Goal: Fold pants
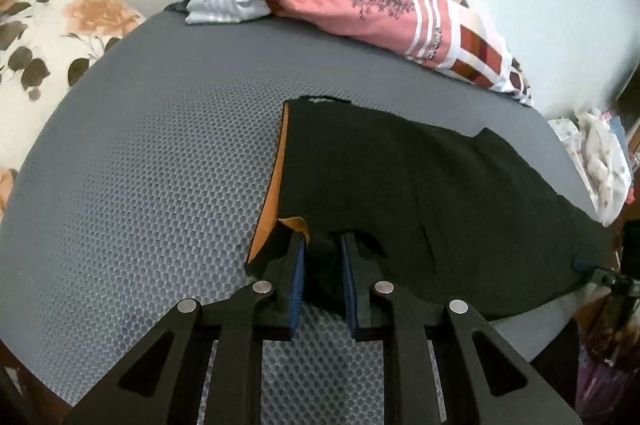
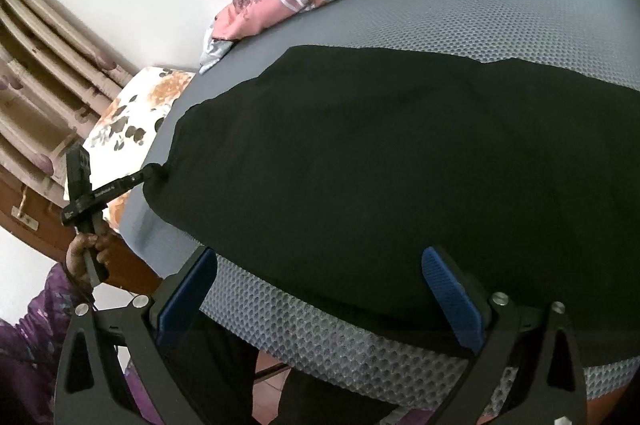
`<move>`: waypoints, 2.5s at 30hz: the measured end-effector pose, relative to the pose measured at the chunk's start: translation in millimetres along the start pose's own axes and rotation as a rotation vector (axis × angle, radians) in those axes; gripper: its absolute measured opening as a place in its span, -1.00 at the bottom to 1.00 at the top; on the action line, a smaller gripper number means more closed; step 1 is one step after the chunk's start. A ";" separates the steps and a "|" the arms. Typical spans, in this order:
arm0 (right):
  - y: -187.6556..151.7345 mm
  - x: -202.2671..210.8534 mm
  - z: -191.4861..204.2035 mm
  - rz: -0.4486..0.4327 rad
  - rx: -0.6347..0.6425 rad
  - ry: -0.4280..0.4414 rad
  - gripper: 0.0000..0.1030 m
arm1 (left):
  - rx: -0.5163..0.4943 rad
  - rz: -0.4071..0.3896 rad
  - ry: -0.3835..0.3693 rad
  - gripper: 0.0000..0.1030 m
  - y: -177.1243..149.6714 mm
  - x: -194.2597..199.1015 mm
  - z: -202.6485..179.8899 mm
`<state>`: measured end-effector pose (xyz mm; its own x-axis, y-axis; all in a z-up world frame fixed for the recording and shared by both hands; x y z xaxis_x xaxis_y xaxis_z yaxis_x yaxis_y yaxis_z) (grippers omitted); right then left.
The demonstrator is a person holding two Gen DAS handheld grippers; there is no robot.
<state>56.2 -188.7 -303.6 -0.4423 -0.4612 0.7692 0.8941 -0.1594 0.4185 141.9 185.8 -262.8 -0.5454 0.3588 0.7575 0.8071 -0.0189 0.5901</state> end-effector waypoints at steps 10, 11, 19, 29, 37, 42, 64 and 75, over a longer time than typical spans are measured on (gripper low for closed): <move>29.7 5.2 21.6 0.009 -0.067 0.123 0.88 | -0.015 -0.051 0.003 -0.64 3.7 9.1 -0.9; 47.1 5.3 39.9 0.005 -0.023 0.153 0.88 | -0.008 -0.055 -0.005 -0.64 3.5 9.6 -0.7; 150.7 -88.6 196.1 0.066 0.395 0.208 0.86 | 0.057 -0.066 -0.055 -0.63 -1.7 11.4 5.7; 152.9 -225.1 304.2 0.177 0.877 0.120 0.73 | 0.071 -0.082 -0.100 -0.58 0.6 10.1 8.1; 140.1 -267.1 286.4 0.233 0.927 -0.007 -0.99 | 0.075 -0.091 -0.118 -0.57 0.0 10.4 9.1; 168.4 -265.2 265.6 0.203 0.742 0.031 -1.00 | 0.053 -0.180 -0.106 -0.57 14.5 24.2 5.0; 31.1 -113.5 249.1 0.250 0.497 0.389 0.04 | 0.131 -0.133 -0.016 -0.26 5.2 50.0 39.3; 66.3 -1.4 25.8 -0.030 -0.037 0.120 0.15 | -0.191 -0.086 -0.026 0.70 50.8 -26.5 -89.0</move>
<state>114.3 -176.1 -264.5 -0.4594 -0.5561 0.6926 0.8835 -0.2056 0.4209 177.2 92.3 -228.0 -0.6025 0.3902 0.6962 0.6990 -0.1631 0.6963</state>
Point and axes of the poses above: each gripper's, at about its wrist camera, not at the fingertips, and x roughly against the way its jaws point, z to its left, y to its top, the point moved 9 cm from there along -x, roughly the way its jaws point, and after that the axes turned 3 degrees about -y, right-handed, at the moved point
